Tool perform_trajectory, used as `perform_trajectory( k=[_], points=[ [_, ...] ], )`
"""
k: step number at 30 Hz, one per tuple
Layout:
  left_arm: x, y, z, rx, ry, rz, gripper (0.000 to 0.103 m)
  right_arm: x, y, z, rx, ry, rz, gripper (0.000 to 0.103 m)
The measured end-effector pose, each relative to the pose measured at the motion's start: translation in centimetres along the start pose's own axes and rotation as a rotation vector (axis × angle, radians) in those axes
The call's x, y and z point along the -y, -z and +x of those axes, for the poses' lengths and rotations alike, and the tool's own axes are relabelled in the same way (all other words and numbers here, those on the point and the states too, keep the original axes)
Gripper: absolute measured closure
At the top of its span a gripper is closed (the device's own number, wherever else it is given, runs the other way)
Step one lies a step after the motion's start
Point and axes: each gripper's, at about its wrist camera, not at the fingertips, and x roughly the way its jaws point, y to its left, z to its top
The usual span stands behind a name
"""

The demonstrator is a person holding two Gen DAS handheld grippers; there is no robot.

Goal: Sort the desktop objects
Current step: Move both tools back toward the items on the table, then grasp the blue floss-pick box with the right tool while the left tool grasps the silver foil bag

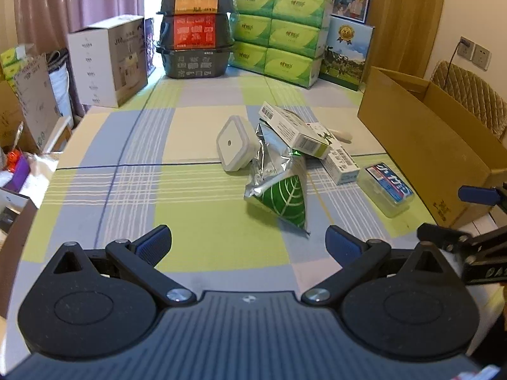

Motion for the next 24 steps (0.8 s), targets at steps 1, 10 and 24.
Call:
perform_trajectory(
  k=[1, 10, 24],
  points=[
    [-0.1, -0.2, 0.6, 0.000, 0.003, -0.003, 0.002, 0.0, 0.0, 0.6, 0.001, 0.010, -0.015, 0.002],
    [-0.7, -1.7, 5.3, -0.015, 0.035, -0.059, 0.002, 0.8, -0.3, 6.5, -0.045, 0.127, -0.054, 0.009],
    [-0.9, -4.0, 10.3, -0.046, 0.129, -0.084, 0.002, 2.4, -0.8, 11.5, -0.157, 0.194, 0.024, 0.033]
  ],
)
